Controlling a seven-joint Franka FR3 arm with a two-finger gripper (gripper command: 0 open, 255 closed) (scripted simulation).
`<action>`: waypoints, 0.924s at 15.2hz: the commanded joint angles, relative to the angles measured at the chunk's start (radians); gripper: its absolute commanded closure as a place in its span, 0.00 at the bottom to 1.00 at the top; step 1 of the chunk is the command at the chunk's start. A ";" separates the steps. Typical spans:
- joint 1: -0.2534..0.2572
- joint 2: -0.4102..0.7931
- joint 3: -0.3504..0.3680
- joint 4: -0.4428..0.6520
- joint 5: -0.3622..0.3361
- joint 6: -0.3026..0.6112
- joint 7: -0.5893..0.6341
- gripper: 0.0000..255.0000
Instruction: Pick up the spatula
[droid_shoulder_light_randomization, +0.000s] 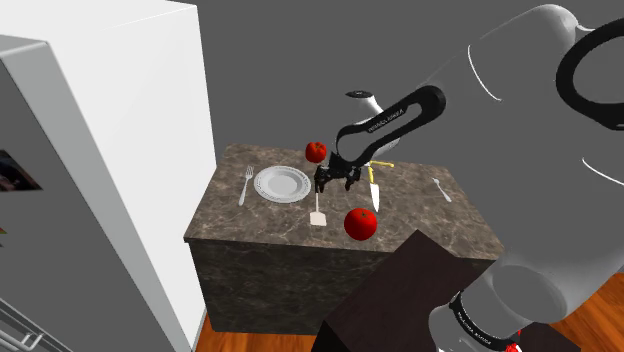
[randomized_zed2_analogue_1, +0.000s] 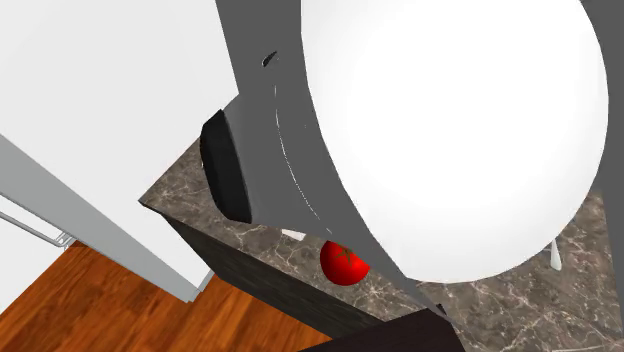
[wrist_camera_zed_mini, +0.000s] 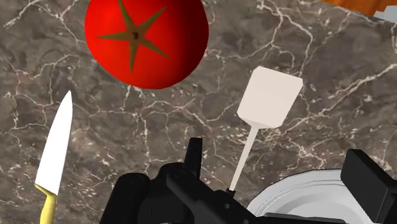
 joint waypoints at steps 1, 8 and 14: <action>0.002 0.080 -0.009 0.040 -0.020 0.045 0.052 0.00; 0.022 0.354 -0.066 0.216 -0.058 0.161 0.192 0.00; 0.033 0.500 -0.093 0.312 -0.059 0.218 0.238 0.00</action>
